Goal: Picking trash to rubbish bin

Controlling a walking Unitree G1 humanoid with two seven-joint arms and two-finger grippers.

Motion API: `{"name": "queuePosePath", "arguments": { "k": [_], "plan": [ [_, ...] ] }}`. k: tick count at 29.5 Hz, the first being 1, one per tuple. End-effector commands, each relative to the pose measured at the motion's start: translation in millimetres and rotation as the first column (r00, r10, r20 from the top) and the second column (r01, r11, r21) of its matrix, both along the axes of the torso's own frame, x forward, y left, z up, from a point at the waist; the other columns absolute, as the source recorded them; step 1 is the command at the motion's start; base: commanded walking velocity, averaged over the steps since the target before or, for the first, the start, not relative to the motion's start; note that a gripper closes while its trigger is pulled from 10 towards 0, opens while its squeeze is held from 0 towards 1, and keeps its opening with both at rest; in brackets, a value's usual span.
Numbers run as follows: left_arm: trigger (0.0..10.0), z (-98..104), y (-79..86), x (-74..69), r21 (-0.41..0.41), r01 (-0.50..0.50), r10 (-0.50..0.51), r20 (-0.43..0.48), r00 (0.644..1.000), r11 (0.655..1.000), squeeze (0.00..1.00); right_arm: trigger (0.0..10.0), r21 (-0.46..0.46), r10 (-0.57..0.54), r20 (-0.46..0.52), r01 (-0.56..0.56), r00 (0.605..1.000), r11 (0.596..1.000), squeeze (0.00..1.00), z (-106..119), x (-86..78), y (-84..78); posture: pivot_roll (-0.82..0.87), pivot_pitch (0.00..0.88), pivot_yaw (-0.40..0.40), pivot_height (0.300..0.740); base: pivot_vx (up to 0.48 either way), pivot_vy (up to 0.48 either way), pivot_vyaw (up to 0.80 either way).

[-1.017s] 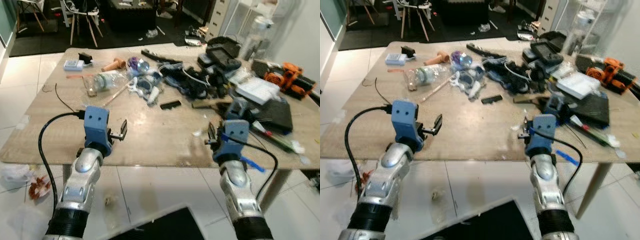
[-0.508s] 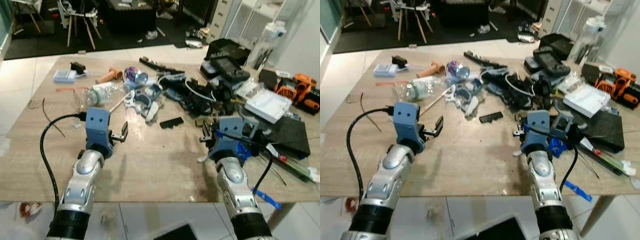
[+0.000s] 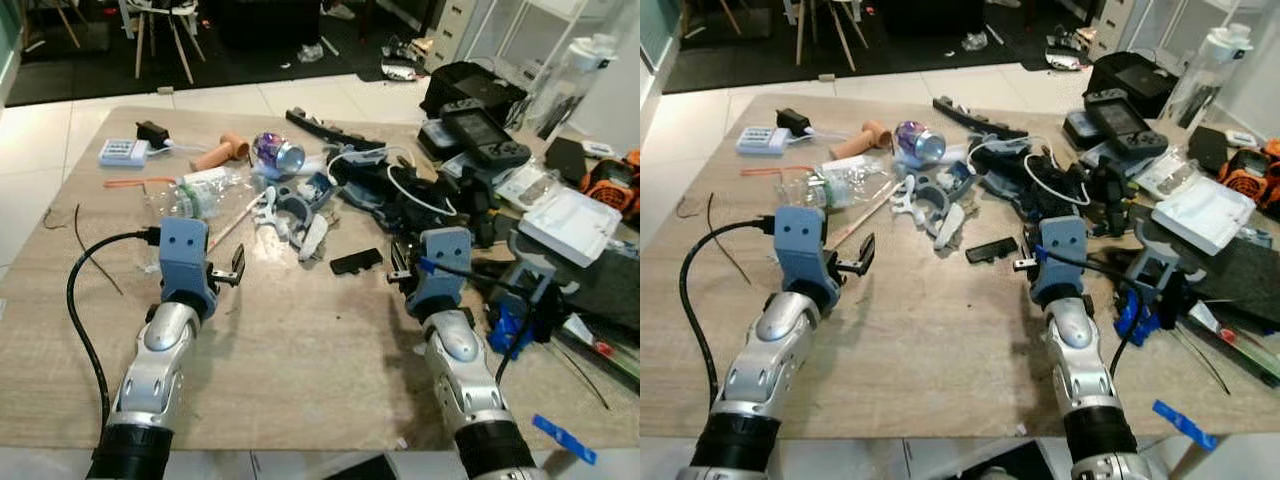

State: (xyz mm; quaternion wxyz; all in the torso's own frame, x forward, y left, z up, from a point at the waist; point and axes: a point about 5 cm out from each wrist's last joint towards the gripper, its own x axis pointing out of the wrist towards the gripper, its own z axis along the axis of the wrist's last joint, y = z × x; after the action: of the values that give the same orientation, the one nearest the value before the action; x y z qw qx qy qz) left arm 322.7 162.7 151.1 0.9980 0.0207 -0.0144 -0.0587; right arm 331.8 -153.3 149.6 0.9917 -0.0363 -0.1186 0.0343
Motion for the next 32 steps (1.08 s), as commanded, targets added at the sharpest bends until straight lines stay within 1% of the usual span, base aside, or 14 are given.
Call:
{"name": "queuePosePath", "arguments": {
  "k": [1,3,6,8,9,10,11,12,13,16,18,25,29,32],
  "plan": [
    [10.0,-2,-0.6,-2.5,0.011,0.022,-0.022,-0.008,1.000,1.000,0.00,10.0,0.009,-0.012,-0.017,0.012,1.000,1.000,0.00,-3,-2.2,-2.8,0.03,0.143,-0.045,0.740,0.000,0.000,0.00],
    [10.0,-1,-1.1,-2.5,0.010,0.038,-0.038,-0.013,0.999,0.999,0.00,10.0,0.002,-0.023,-0.015,0.023,1.000,1.000,0.00,-2,-2.1,-4.8,0.03,0.146,-0.042,0.740,0.000,0.000,0.00],
    [10.0,0,-1.7,-2.6,0.009,0.059,-0.059,-0.008,0.998,0.998,0.00,10.0,-0.027,-0.082,-0.005,0.082,0.997,0.996,0.00,1,-1.3,-16.4,0.03,0.148,-0.038,0.740,0.000,0.000,0.00],
    [10.0,0,-1.7,-2.6,0.009,0.059,-0.059,-0.008,0.998,0.998,0.00,10.0,-0.027,-0.082,-0.005,0.082,0.997,0.996,0.00,1,-1.3,-16.4,0.03,0.148,-0.038,0.740,0.000,0.000,0.00],
    [10.0,1,-2.9,-2.9,0.017,0.071,-0.071,-0.008,0.997,0.997,0.00,10.0,-0.029,-0.119,0.000,0.119,0.993,0.992,0.18,3,-0.7,-24.9,0.03,0.148,-0.035,0.740,0.000,0.000,0.00],
    [10.0,1,-2.9,-2.9,0.017,0.071,-0.071,-0.008,0.997,0.997,0.00,10.0,-0.029,-0.119,0.000,0.119,0.993,0.992,0.18,3,-0.7,-24.9,0.03,0.148,-0.035,0.740,0.000,0.000,0.00],
    [10.0,2,-7.4,-3.4,0.020,0.107,-0.107,-0.005,0.994,0.994,0.00,10.0,-0.029,-0.190,0.003,0.190,0.982,0.981,1.00,6,1.1,-45.8,0.03,0.149,-0.032,0.740,0.000,0.000,0.00],
    [10.0,2,-7.4,-3.4,0.020,0.107,-0.107,-0.005,0.994,0.994,0.00,10.0,-0.029,-0.190,0.003,0.190,0.982,0.981,1.00,6,1.1,-45.8,0.03,0.149,-0.032,0.740,0.000,0.000,0.00],
    [10.0,3,-10.1,-3.1,0.022,0.128,-0.128,-0.004,0.992,0.992,0.00,10.0,-0.025,-0.213,0.003,0.213,0.977,0.977,1.00,10,2.8,-58.1,0.03,0.152,-0.025,0.740,0.000,0.000,0.00],
    [10.0,4,-10.6,-2.0,0.025,0.135,-0.135,-0.005,0.991,0.991,0.00,10.0,-0.023,-0.198,-0.001,0.198,0.980,0.980,1.00,12,5.1,-62.5,0.02,0.157,-0.021,0.740,0.000,0.000,0.00],
    [10.0,5,-9.2,-0.5,0.027,0.136,-0.136,-0.004,0.991,0.990,0.00,10.0,-0.032,-0.175,0.003,0.175,0.985,0.984,1.00,16,7.6,-63.2,0.02,0.161,-0.018,0.740,0.000,0.000,0.00],
    [10.0,6,-2.2,1.4,0.022,0.124,-0.124,-0.005,0.992,0.992,0.00,10.0,-0.066,-0.157,0.026,0.159,0.987,0.985,1.00,26,10.3,-61.0,0.02,0.161,-0.015,0.740,0.000,0.000,0.00],
    [10.0,7,-0.2,1.2,0.011,0.120,-0.120,-0.002,0.993,0.993,0.00,10.0,-0.048,-0.154,0.041,0.156,0.987,0.987,1.00,33,10.5,-58.9,0.02,0.155,-0.015,0.740,0.000,0.000,0.00],
    [10.0,8,0.5,1.3,0.002,0.118,-0.118,-0.002,0.993,0.993,0.00,10.0,-0.028,-0.173,0.054,0.175,0.983,0.984,1.00,38,10.7,-59.6,0.02,0.153,-0.014,0.740,0.000,0.000,0.00]
  ]
}}
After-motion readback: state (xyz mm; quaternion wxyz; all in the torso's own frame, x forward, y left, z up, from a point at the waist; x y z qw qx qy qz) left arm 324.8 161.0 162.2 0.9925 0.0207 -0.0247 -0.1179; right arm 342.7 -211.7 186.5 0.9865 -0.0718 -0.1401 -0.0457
